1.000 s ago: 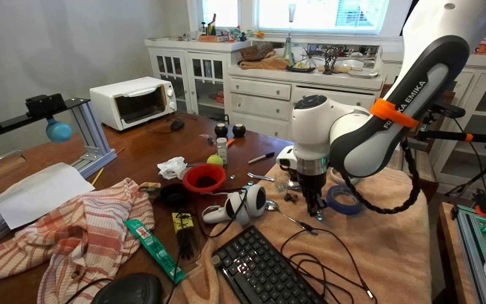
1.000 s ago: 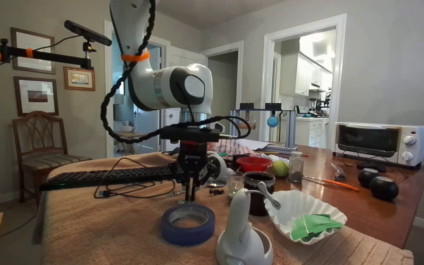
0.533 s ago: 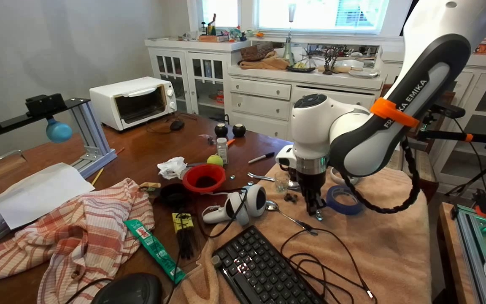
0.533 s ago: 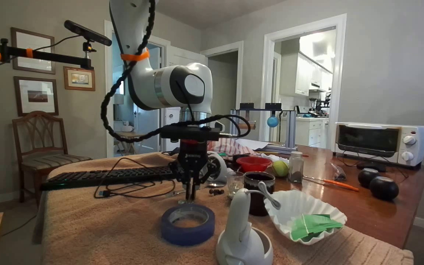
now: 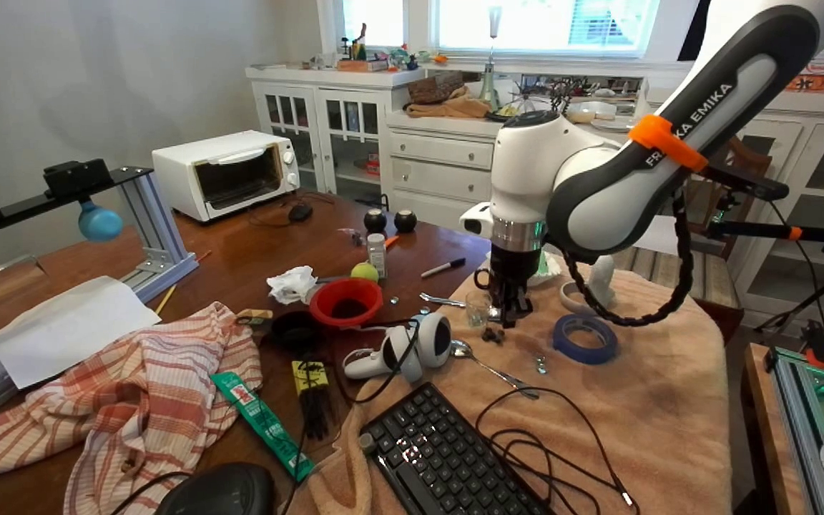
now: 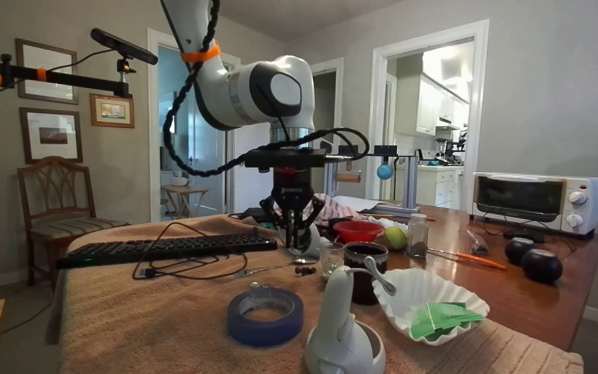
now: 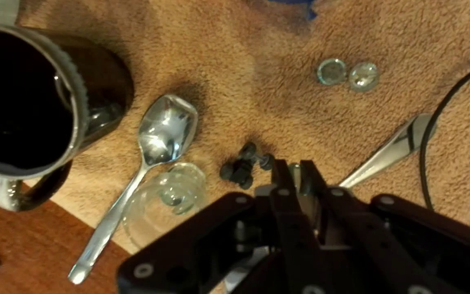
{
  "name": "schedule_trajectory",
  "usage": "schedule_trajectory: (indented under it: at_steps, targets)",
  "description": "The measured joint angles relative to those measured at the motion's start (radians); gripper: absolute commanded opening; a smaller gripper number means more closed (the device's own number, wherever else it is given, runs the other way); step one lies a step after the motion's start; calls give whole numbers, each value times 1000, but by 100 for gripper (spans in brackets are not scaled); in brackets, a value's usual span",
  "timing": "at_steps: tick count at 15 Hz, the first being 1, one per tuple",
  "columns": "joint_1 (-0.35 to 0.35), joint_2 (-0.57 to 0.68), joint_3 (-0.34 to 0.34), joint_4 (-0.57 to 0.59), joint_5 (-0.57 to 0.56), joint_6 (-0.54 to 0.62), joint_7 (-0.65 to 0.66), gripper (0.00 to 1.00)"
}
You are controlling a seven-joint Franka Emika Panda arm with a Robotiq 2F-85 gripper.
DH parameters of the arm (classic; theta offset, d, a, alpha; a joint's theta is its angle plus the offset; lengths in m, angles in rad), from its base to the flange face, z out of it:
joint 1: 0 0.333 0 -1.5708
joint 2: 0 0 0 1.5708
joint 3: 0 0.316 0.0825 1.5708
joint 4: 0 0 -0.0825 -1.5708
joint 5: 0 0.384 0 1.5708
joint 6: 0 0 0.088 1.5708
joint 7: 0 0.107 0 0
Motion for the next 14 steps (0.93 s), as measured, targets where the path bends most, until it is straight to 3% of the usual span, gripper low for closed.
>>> schedule_trajectory:
  at_steps: [14]
  targets:
    - [-22, 23, -42, 132, 51, -1, 88, 3]
